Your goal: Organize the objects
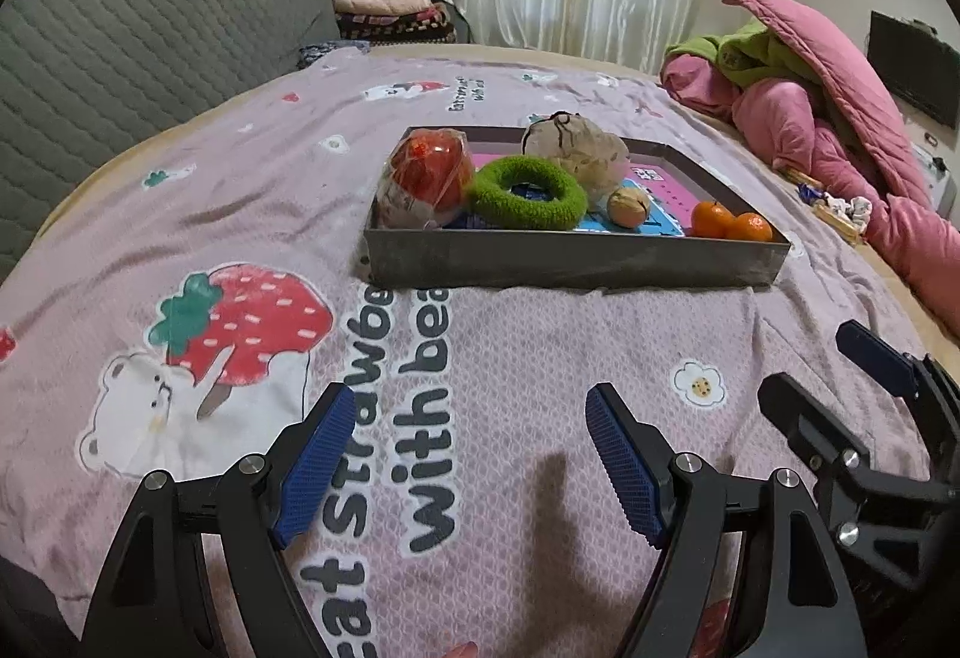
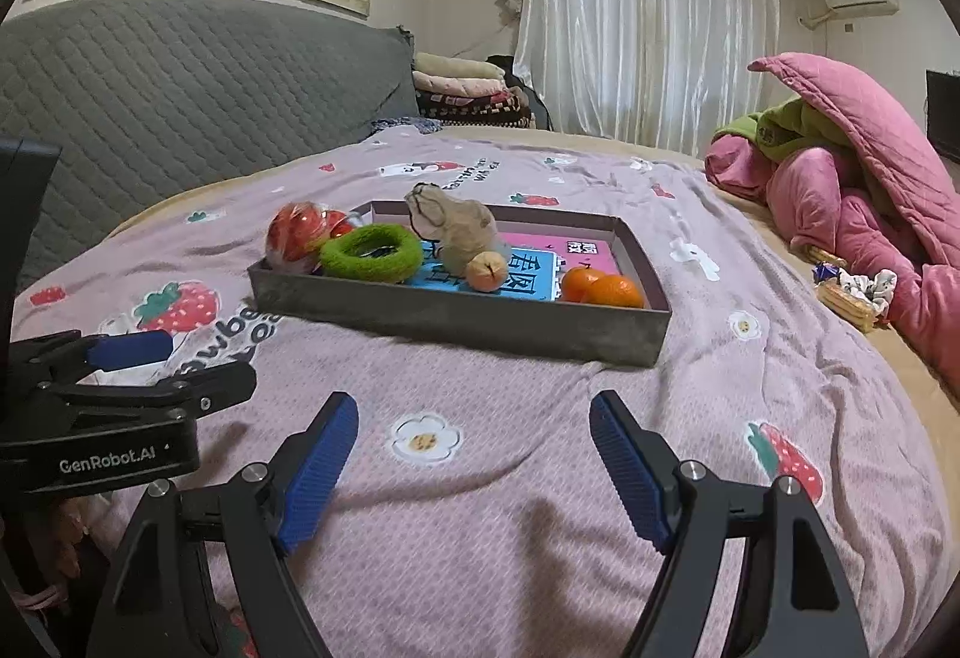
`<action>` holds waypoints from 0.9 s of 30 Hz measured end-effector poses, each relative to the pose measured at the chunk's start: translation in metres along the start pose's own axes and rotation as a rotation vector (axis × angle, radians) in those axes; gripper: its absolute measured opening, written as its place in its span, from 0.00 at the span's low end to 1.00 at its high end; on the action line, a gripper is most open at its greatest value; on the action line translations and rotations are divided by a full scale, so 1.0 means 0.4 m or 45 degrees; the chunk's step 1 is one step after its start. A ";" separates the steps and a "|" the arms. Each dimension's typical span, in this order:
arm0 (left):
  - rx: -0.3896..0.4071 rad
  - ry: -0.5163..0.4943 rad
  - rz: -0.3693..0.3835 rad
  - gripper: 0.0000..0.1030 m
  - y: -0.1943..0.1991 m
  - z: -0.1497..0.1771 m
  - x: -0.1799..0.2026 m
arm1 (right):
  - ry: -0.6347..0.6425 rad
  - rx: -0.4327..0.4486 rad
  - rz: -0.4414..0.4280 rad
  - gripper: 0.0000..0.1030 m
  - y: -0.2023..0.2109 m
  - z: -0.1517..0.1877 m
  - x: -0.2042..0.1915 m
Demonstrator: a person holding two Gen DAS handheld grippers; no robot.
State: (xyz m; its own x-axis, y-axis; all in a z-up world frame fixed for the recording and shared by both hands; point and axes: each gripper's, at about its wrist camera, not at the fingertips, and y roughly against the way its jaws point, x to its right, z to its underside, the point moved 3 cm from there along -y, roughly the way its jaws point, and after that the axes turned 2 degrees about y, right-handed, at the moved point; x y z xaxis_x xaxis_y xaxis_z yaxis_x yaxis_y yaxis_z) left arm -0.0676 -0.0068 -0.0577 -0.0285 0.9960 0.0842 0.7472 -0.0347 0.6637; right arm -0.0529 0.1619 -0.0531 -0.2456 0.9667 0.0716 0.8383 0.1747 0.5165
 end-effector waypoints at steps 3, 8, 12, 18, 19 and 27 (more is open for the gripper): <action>0.003 -0.003 -0.007 0.78 0.005 0.011 0.000 | -0.004 -0.019 0.003 0.77 -0.001 0.014 -0.005; 0.003 -0.003 -0.018 0.78 0.014 0.034 -0.002 | -0.026 -0.033 0.019 0.77 0.001 0.028 -0.005; -0.014 -0.014 -0.026 0.78 0.015 0.053 -0.001 | -0.053 -0.054 0.023 0.78 -0.002 0.039 0.002; -0.024 -0.025 -0.030 0.78 0.008 0.061 -0.001 | -0.102 -0.066 0.020 0.82 -0.007 0.046 0.015; -0.024 -0.021 -0.029 0.78 0.008 0.060 -0.003 | -0.105 -0.068 0.024 0.82 -0.009 0.047 0.017; -0.034 -0.015 -0.036 0.78 -0.007 0.059 -0.004 | -0.128 -0.107 0.008 0.83 -0.030 0.059 0.024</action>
State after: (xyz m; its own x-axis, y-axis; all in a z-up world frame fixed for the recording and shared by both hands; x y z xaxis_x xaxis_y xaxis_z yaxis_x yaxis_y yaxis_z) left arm -0.0541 -0.0063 -0.0773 -0.0416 0.9975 0.0565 0.7282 -0.0084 0.6853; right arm -0.0537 0.1736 -0.0788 -0.1868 0.9824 -0.0084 0.7949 0.1561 0.5864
